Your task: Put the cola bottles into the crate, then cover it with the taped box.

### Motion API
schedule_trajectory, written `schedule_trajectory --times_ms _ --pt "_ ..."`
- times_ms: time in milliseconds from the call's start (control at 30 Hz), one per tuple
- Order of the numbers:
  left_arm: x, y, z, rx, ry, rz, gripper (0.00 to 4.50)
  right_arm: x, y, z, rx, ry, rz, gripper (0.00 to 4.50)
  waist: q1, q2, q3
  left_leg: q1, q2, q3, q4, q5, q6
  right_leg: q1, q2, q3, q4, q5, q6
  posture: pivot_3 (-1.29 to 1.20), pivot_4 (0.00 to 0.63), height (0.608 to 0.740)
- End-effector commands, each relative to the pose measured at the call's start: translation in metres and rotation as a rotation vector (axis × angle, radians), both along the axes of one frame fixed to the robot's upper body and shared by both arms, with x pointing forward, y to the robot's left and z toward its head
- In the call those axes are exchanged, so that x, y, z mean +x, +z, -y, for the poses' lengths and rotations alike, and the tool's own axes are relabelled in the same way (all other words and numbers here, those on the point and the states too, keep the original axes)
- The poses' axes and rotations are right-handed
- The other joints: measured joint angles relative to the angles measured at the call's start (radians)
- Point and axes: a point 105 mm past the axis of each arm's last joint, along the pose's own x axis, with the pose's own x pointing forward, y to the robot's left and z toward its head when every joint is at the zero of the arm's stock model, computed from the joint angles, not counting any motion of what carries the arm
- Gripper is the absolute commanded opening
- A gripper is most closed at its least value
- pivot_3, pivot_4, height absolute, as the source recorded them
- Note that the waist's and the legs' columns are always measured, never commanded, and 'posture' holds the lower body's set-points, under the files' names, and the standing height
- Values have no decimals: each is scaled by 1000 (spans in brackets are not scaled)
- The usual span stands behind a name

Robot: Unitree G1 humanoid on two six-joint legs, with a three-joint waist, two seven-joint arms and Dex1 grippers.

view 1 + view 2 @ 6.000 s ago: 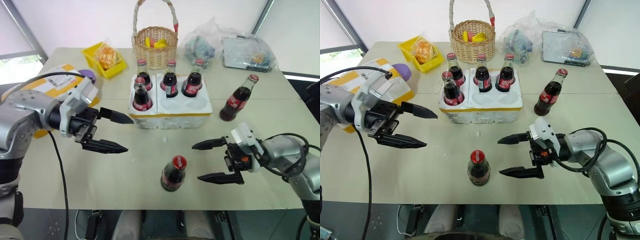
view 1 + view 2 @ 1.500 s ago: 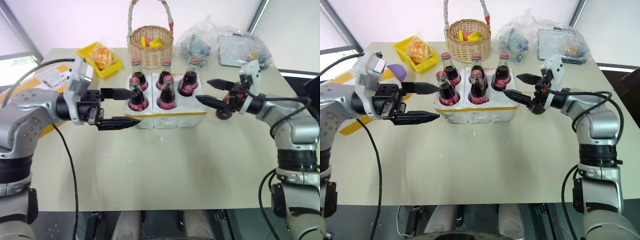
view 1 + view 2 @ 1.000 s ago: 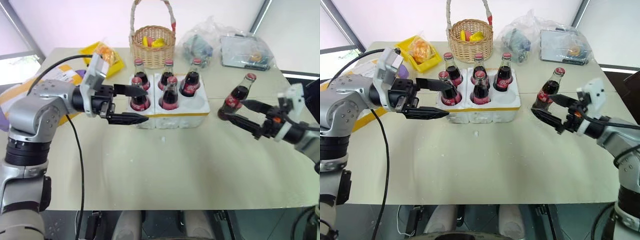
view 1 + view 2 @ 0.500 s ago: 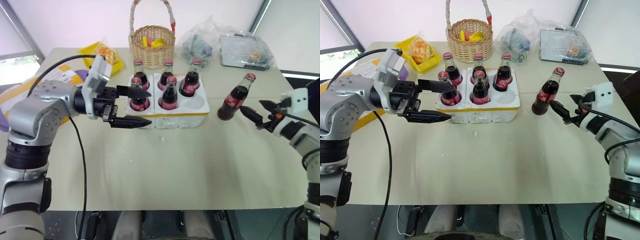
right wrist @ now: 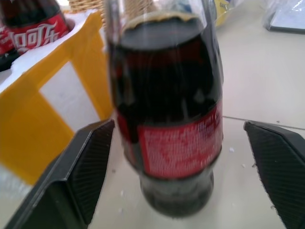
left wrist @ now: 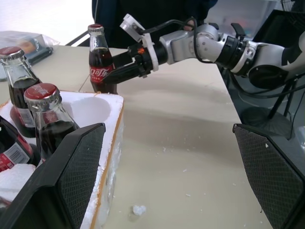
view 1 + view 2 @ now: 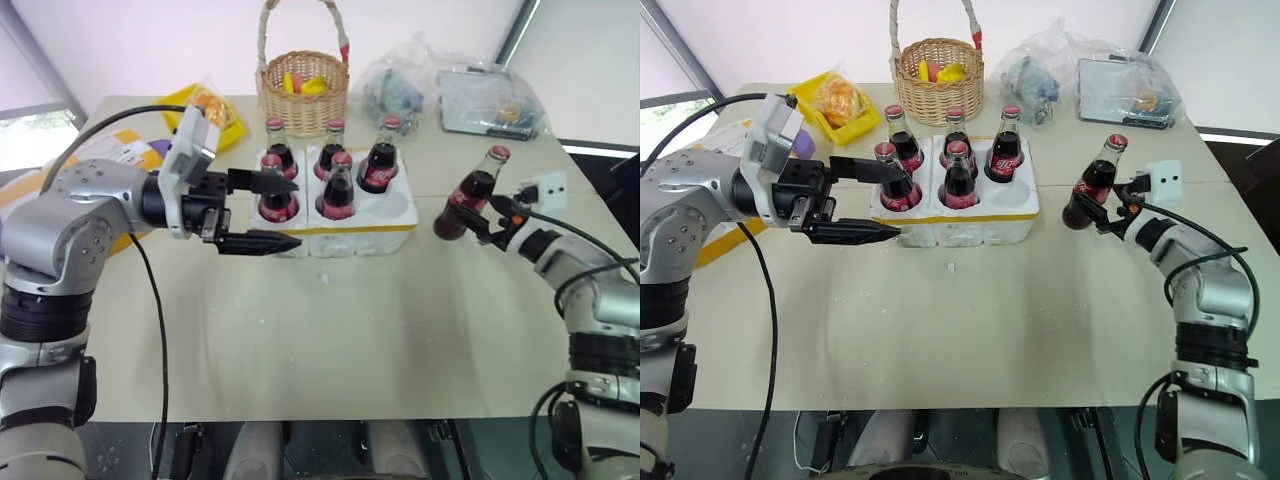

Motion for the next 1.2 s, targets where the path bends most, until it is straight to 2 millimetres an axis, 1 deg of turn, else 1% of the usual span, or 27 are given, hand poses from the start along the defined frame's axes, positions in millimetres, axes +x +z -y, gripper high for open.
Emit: schedule_trajectory --times_ms 33,167,267,300,333,500,567,633,700,800,900,967,1067,1133,1200 --pt "-4 9 -6 -7 18 41 4500 8 12 -2 -6 -1 58 4447 0 0 0 0 0 0 0 0 0 0 0 0 0 0 0 0 150 738" --pt "-4 9 -7 -7 26 39 4500 12 10 -2 -2 -1 60 4447 0 0 0 0 0 0 0 0 0 0 0 0 0 0 1 0 150 738" --pt "-4 9 -8 -9 31 39 4500 13 10 -3 2 0 64 3613 0 0 0 0 0 0 0 0 0 0 0 0 0 1 3 0 150 738" --pt "-4 9 -8 -10 32 39 4500 12 11 -3 1 1 68 3145 0 0 0 0 0 0 0 0 0 0 0 0 0 1 3 0 150 738" --pt "-5 9 -9 -10 34 39 4500 12 12 -2 1 2 72 2808 0 0 0 0 0 0 0 0 0 0 0 0 0 2 3 0 150 738" --pt "-4 8 -10 -12 39 36 4500 9 24 4 -13 -4 107 2833 0 0 0 0 0 0 0 0 0 0 0 0 0 2 3 0 150 738" --pt "-4 7 -11 -13 41 34 4500 8 32 8 -30 -6 127 2833 1 1 0 0 0 0 0 0 0 0 0 0 0 2 3 0 150 738" --pt "-4 6 -11 -14 43 32 4500 6 48 10 -46 2 165 2833 2 2 1 0 0 0 0 0 0 0 0 0 0 2 3 0 150 738" --pt "-5 5 -12 -15 45 29 4500 5 70 7 -55 36 218 2833 1 3 2 0 0 0 0 0 0 0 0 0 0 2 3 0 150 738" --pt "-6 4 -13 -19 51 24 4500 -1 102 -6 -51 129 294 2833 -6 6 4 -1 0 0 0 0 0 -1 0 0 0 2 3 0 150 738" --pt "-7 2 -15 -21 61 21 4500 -15 135 -29 -4 281 360 2833 -10 8 5 -1 0 0 -1 0 0 -3 0 0 2 2 3 0 150 738" --pt "-7 1 -15 -22 68 20 4500 -23 148 -42 23 368 384 2833 -16 8 5 -1 0 0 -2 0 0 -3 0 0 2 2 3 0 150 738" --pt "-8 0 -15 -25 76 22 4500 -31 157 -65 37 473 398 2833 -17 8 5 -1 0 0 -2 0 0 -2 0 0 2 2 3 0 150 738" --pt "-8 1 -15 -27 81 23 4500 -31 156 -77 31 510 387 2833 -17 7 5 -1 0 0 -1 0 0 -2 0 0 1 2 3 0 150 738" --pt "-9 1 -16 -30 87 25 4500 -31 148 -91 17 556 361 2833 -16 7 5 -1 0 0 0 0 0 -1 0 0 2 2 3 0 150 738"
